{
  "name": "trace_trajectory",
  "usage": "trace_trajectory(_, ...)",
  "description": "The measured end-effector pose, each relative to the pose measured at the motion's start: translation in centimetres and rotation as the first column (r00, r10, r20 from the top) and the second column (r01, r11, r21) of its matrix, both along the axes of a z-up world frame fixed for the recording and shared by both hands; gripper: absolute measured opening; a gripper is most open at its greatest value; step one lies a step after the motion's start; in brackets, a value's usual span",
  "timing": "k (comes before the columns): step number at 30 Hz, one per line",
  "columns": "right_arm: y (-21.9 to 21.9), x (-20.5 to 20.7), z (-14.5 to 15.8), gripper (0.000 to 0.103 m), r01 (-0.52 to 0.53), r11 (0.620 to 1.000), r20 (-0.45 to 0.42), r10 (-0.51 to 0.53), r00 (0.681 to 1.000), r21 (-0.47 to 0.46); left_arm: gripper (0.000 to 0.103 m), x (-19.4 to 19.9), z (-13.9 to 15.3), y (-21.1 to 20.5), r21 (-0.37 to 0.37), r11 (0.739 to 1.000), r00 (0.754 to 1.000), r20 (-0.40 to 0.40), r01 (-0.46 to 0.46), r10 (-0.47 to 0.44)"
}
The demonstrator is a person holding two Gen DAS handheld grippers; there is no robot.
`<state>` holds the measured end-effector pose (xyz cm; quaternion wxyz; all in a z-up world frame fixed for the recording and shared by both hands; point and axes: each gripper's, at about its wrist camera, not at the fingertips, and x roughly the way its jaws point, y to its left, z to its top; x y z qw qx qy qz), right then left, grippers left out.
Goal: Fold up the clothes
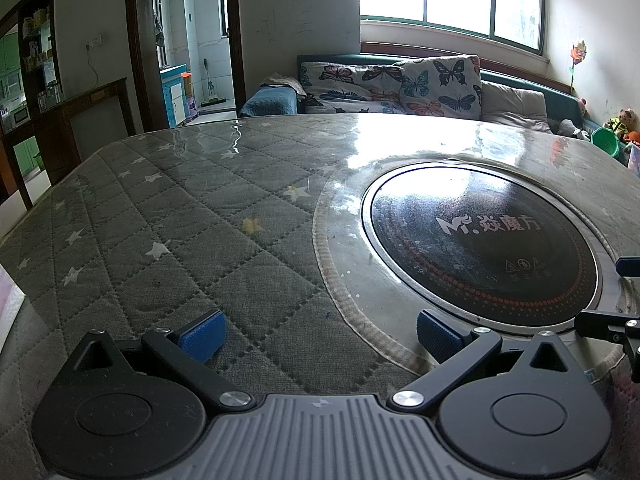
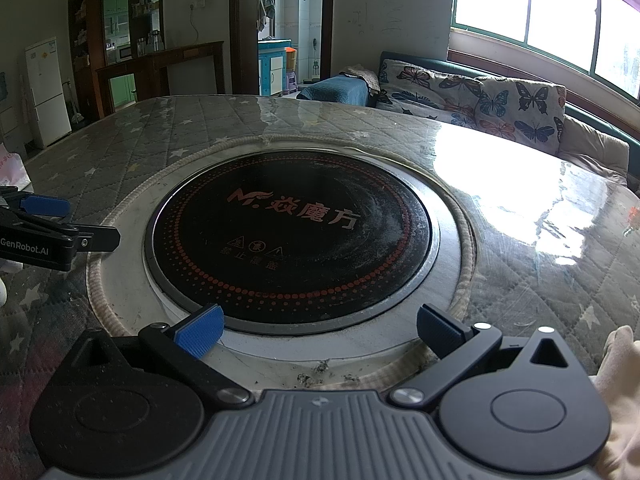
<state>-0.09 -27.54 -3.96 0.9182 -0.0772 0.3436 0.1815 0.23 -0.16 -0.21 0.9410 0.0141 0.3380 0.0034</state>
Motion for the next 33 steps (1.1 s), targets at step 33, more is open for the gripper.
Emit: trace_trajectory(33,0.1,0.01,0.82,0.103,0.0,1.0,0.0,0.0,1.0,-0.002,0.103,0.03,0.06,-0.06,0.0,1.0,1.0,0.0,0.0,0.0)
